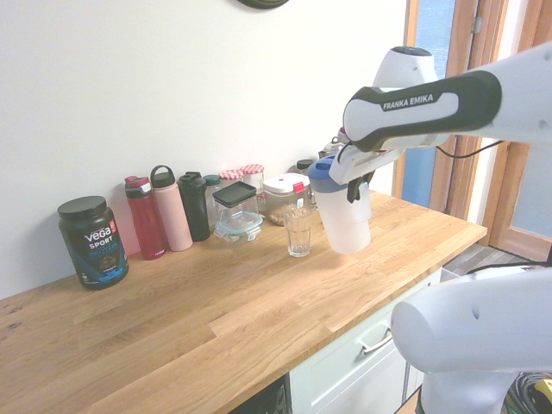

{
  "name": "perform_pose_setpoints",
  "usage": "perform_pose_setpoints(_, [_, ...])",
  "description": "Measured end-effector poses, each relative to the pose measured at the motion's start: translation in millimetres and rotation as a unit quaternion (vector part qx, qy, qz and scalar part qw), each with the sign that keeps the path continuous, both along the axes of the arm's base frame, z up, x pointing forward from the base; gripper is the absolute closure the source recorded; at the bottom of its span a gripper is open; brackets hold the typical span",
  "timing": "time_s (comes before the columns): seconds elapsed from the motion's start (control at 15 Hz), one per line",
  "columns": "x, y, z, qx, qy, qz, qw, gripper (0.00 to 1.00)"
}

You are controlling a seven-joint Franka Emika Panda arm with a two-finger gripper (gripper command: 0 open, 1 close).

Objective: Pour me some water

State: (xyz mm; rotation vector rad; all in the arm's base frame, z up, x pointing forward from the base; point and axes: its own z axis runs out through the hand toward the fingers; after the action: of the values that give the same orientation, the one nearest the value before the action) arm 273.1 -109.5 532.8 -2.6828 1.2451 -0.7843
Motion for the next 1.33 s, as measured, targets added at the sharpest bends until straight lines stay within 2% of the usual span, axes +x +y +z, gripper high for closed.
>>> perform_pose_setpoints(0.2, [7.1, 55.3, 31.9, -0.011, -0.071, -0.023, 0.997, 1.0])
perform_pose_setpoints(0.27, [10.1, 77.8, 36.0, -0.014, -0.084, -0.022, 0.996, 1.0])
perform_pose_setpoints(0.47, [9.9, 136.7, 36.9, -0.011, -0.098, -0.003, 0.995, 1.0])
perform_pose_setpoints(0.67, [7.6, 180.0, 30.5, -0.008, -0.098, 0.018, 0.995, 1.0])
perform_pose_setpoints(0.87, [15.0, 238.1, 4.3, 0.005, -0.094, 0.044, 0.995, 1.0])
perform_pose_setpoints(1.07, [37.0, 270.8, -27.8, 0.047, -0.085, 0.067, 0.993, 1.0])
perform_pose_setpoints(1.33, [81.0, 279.5, -48.3, 0.098, -0.053, 0.075, 0.991, 1.0])
